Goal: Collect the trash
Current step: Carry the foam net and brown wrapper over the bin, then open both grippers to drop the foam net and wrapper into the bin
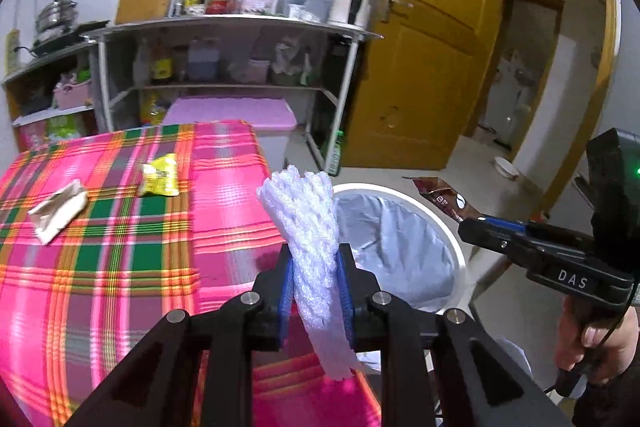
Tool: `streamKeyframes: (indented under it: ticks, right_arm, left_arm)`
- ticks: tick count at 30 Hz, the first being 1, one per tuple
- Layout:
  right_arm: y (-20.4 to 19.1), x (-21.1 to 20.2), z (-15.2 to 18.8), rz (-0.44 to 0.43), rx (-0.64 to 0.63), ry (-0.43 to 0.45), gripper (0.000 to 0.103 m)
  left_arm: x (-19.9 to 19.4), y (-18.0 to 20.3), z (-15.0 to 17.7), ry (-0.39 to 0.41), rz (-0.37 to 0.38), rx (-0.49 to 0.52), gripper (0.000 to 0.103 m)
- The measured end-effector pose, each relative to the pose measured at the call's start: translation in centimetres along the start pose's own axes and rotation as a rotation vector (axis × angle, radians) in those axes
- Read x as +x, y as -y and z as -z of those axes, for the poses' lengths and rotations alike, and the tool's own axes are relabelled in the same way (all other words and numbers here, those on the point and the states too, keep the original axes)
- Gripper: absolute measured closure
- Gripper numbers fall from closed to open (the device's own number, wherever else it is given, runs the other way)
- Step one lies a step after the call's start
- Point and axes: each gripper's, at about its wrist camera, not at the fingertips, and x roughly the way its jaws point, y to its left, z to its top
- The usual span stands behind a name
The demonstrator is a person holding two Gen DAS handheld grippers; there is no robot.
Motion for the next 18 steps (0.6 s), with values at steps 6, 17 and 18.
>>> streamKeyframes:
  ticks: [6, 17, 18]
  right_arm:
    - [2.7, 1.3, 0.7, 0.040, 0.059, -0.041, 0.081]
    - [5.7, 3.3, 1.8, 0.064, 0.121, -0.104, 0.080]
    - [5.8, 3.4, 1.8, 0.062, 0.122, -0.105, 0.080]
  left_arm:
    - [3.9, 1.4, -0.4, -0.069, 0.057, 0.030, 0.081]
    - [9.3, 3.1, -0.6, -0.163, 0.094, 0.042, 0.080]
    - [9.8, 3.2, -0.6, -0.174, 0.093, 0.041, 0.079]
